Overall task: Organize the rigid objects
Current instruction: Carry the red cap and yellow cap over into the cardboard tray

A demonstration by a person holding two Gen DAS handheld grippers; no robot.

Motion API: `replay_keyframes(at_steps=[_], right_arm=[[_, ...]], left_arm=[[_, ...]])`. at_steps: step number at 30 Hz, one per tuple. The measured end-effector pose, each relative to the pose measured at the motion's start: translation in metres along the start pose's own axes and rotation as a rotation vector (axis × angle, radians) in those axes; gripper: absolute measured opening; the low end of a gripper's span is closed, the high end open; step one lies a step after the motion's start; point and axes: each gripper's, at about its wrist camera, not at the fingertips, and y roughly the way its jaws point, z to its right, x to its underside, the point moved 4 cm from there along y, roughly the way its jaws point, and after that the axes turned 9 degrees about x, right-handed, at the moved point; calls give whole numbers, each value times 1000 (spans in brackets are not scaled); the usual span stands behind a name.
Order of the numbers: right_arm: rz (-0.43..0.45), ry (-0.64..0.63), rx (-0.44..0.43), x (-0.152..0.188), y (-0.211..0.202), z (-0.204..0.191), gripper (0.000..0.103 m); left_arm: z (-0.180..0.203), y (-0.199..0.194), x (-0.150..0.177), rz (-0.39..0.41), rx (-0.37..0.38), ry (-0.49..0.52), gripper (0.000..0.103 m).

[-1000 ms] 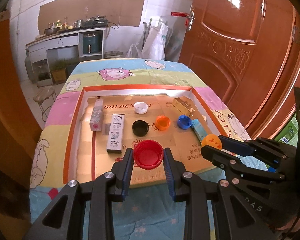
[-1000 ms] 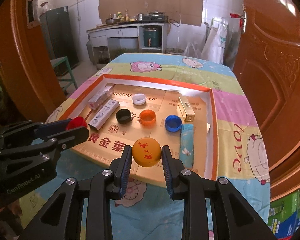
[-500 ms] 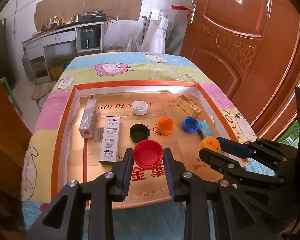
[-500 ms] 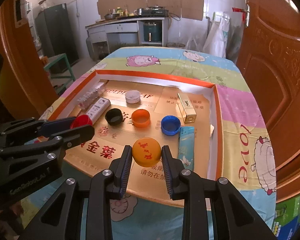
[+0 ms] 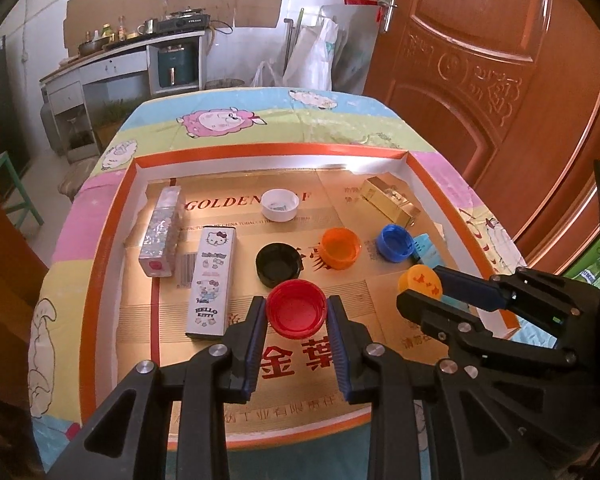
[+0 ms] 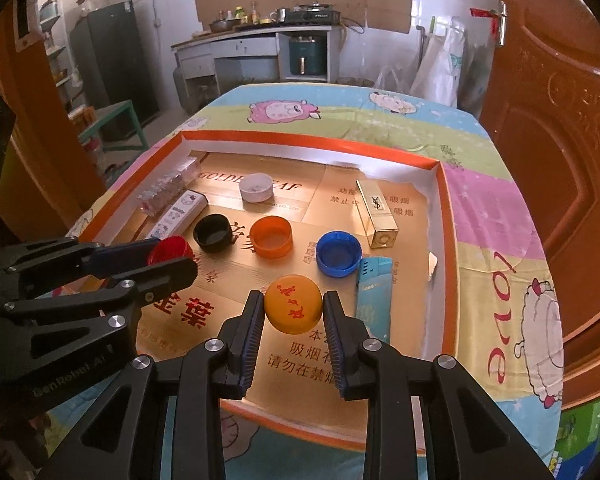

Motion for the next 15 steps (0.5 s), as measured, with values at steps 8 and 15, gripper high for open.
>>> replay_keyframes(at_steps=[8,15], right_arm=[[-15,-13,-9,-2,12,-2,31],[-28,-20,-5,-3,20,-3,31]], left_arm=[[-2,11,2,-30,-24,15,31],[-3,21,5,-62,-45,34,31]])
